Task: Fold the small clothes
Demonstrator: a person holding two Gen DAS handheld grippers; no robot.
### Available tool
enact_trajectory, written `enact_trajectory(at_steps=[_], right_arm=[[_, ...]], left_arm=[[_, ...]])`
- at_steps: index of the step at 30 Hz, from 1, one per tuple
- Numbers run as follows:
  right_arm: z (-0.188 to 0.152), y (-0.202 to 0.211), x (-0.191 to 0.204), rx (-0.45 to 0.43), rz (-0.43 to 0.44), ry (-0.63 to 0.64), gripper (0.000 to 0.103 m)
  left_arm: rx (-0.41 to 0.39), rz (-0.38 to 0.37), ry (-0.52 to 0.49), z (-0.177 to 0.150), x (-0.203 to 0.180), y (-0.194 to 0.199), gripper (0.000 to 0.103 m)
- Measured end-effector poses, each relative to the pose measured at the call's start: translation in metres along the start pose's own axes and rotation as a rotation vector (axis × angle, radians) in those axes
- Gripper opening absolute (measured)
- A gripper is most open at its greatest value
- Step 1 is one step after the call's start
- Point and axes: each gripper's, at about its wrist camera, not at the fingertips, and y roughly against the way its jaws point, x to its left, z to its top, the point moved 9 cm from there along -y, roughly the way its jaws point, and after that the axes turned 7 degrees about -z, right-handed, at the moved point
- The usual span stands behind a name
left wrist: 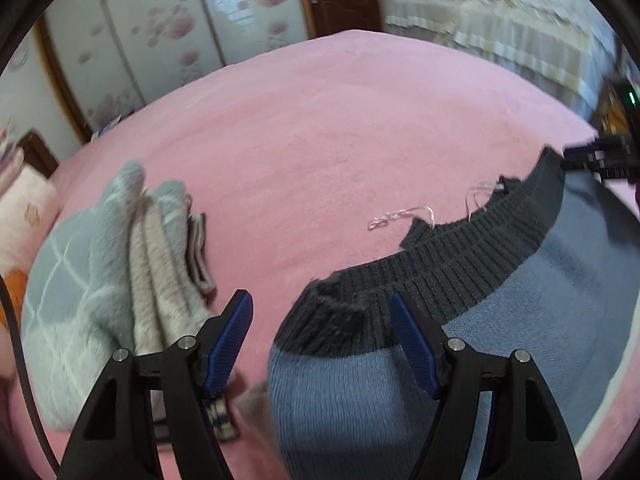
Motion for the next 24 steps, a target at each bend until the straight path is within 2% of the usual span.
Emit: enact_trajectory(at_steps=[1, 4, 6, 8, 9, 10, 11, 12, 18, 24], right_arm=[[0.002, -0.002, 0.000, 0.003, -0.003, 0.005, 0.042], [0.005, -0.009, 0.001, 0.008, -0.004, 0.010, 0.041], [0.007, -0.012, 0.001, 0.011, -0.005, 0.014, 0.032], [0.006, -0.018, 0.000, 0.035, -0.005, 0.017, 0.028], [0.006, -0.020, 0.000, 0.042, -0.004, 0.018, 0.026], [0.005, -0.024, 0.001, 0.057, -0.009, 0.023, 0.025], [0.004, -0.027, 0.000, 0.068, -0.017, 0.026, 0.016], [0.003, -0.029, 0.000, 0.073, -0.024, 0.021, 0.013], [0.008, -0.020, -0.015, 0.022, -0.038, -0.102, 0.010], [0.004, -0.031, -0.016, 0.032, -0.086, -0.129, 0.009]], left_arm=[[0.008, -0.003, -0.028, 0.000, -0.004, -0.004, 0.059], [0.036, -0.005, -0.082, -0.001, -0.013, -0.014, 0.053], [0.045, 0.014, -0.121, -0.002, -0.016, -0.019, 0.052], [0.059, 0.022, -0.132, -0.003, -0.017, -0.025, 0.037], [0.074, 0.030, -0.131, -0.004, -0.015, -0.028, 0.025], [0.090, 0.035, -0.123, -0.006, -0.013, -0.031, 0.021], [0.098, 0.042, -0.107, -0.006, -0.009, -0.033, 0.017], [0.106, 0.052, -0.090, -0.007, -0.005, -0.034, 0.013], [0.089, 0.061, 0.134, -0.001, 0.030, -0.029, 0.009], [0.098, 0.114, 0.160, -0.008, 0.041, -0.041, 0.009]])
